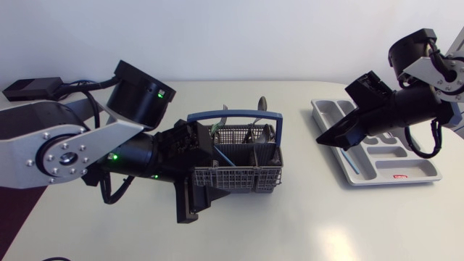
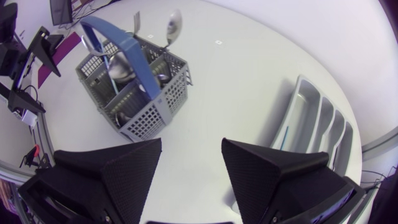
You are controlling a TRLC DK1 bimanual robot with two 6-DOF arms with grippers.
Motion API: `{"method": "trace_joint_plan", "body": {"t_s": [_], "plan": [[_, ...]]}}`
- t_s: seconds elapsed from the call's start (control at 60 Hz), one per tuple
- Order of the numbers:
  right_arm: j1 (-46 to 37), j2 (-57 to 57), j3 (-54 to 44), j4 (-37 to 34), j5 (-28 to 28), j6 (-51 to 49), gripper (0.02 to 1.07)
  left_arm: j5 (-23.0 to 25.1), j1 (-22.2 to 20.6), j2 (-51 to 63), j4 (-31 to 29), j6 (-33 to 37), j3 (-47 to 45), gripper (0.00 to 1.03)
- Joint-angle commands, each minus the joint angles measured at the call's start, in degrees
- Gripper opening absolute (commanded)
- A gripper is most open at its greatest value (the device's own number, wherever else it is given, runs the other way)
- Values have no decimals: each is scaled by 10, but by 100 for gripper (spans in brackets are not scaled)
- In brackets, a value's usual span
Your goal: Sort the cutlery from the basket into the organizer compartments.
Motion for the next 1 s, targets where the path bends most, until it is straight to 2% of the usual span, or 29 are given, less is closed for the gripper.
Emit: {"method": "trace_joint_plan", "body": {"t_s": [0.0,0.15,0.233,0.4,0.7,0.983], "plan": [[26,-15,-26,-9,-12,-16,73,34,24,12,8,-27,-3,88],[63,-20,-39,-7,-14,-9,72,50,32,26,8,-42,-1,88],[83,-19,-39,-4,-13,2,64,54,31,36,9,-46,-3,88],[114,-6,-38,4,-12,23,61,54,29,46,15,-46,-2,88],[152,24,-40,30,-9,48,56,55,25,56,29,-55,-1,88],[173,49,-45,57,5,68,46,59,26,57,30,-54,-4,88]]}}
